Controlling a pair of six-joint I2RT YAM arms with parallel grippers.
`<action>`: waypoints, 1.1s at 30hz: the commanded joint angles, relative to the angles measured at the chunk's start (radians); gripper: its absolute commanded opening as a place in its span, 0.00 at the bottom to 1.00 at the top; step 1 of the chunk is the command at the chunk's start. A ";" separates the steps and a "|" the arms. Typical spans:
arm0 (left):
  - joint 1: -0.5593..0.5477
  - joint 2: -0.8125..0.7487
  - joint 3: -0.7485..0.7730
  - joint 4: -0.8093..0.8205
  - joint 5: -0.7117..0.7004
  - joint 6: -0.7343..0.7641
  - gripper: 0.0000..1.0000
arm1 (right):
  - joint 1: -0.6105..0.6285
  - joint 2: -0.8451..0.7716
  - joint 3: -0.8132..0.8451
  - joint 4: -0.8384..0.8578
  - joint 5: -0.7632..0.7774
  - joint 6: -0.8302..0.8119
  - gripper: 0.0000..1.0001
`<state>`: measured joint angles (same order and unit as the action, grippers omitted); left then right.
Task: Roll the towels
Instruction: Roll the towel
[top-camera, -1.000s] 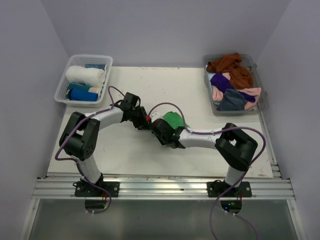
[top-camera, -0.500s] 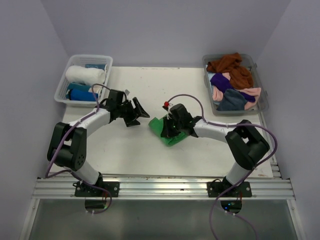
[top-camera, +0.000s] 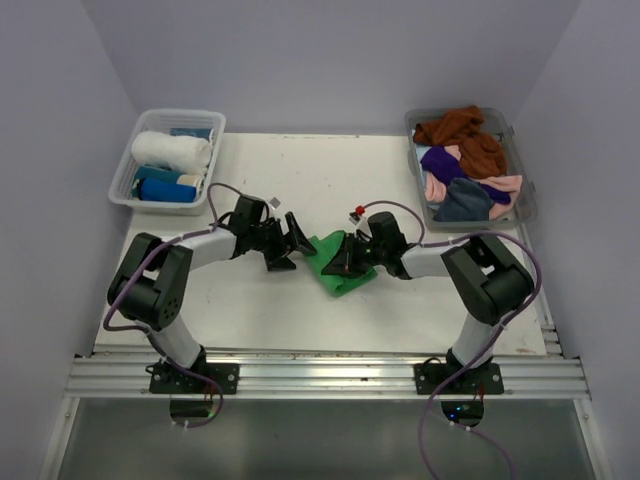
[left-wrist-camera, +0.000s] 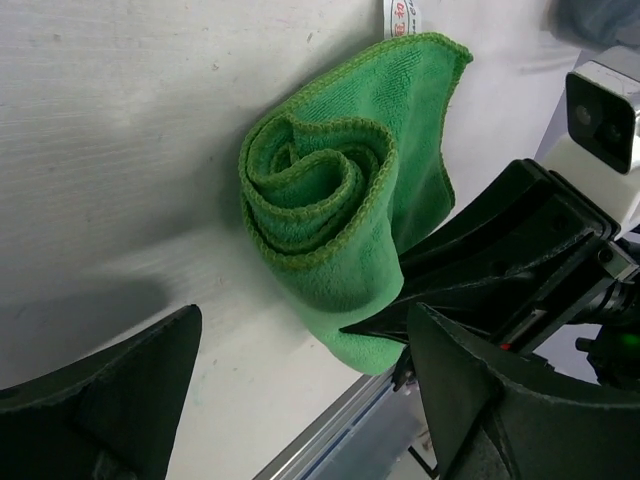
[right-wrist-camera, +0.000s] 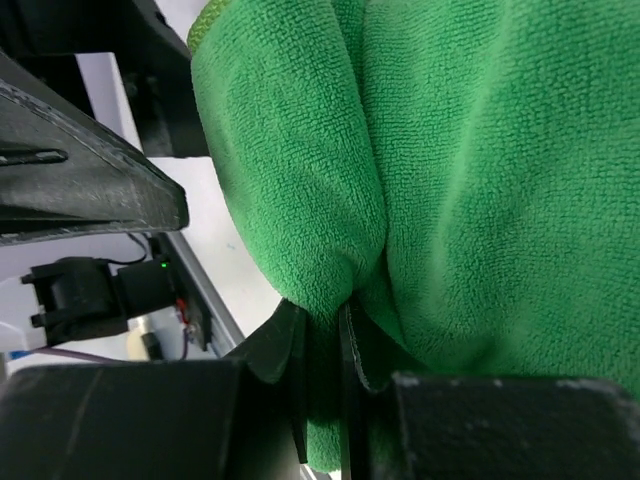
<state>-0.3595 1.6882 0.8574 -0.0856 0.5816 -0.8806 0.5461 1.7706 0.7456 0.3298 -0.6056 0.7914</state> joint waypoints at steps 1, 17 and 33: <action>-0.016 0.028 -0.004 0.128 0.030 -0.047 0.87 | -0.003 0.056 -0.049 0.066 -0.080 0.088 0.00; -0.059 0.171 0.084 0.097 0.017 -0.100 0.49 | -0.018 -0.014 -0.062 -0.076 0.010 0.022 0.13; -0.059 0.165 0.077 -0.022 -0.042 -0.110 0.44 | 0.288 -0.284 0.282 -0.721 0.674 -0.527 0.73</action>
<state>-0.4206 1.8492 0.9394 -0.0536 0.5896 -0.9890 0.7490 1.4902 0.9607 -0.2802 -0.1303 0.4007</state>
